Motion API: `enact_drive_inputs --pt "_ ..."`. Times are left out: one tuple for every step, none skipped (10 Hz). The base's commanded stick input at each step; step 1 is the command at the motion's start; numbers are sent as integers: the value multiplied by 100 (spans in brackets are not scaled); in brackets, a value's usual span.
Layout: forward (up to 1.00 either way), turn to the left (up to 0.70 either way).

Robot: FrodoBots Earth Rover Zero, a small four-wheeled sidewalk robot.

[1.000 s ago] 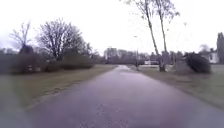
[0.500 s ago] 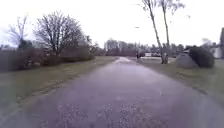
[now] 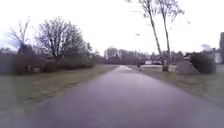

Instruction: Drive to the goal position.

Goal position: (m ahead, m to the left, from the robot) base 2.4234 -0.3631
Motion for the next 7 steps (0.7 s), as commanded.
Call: enact_drive_inputs --pt "100 -40" --pt "100 -40" --pt "100 -40" --pt "100 -22" --pt "100 -2" --pt "100 0" --pt "100 0"
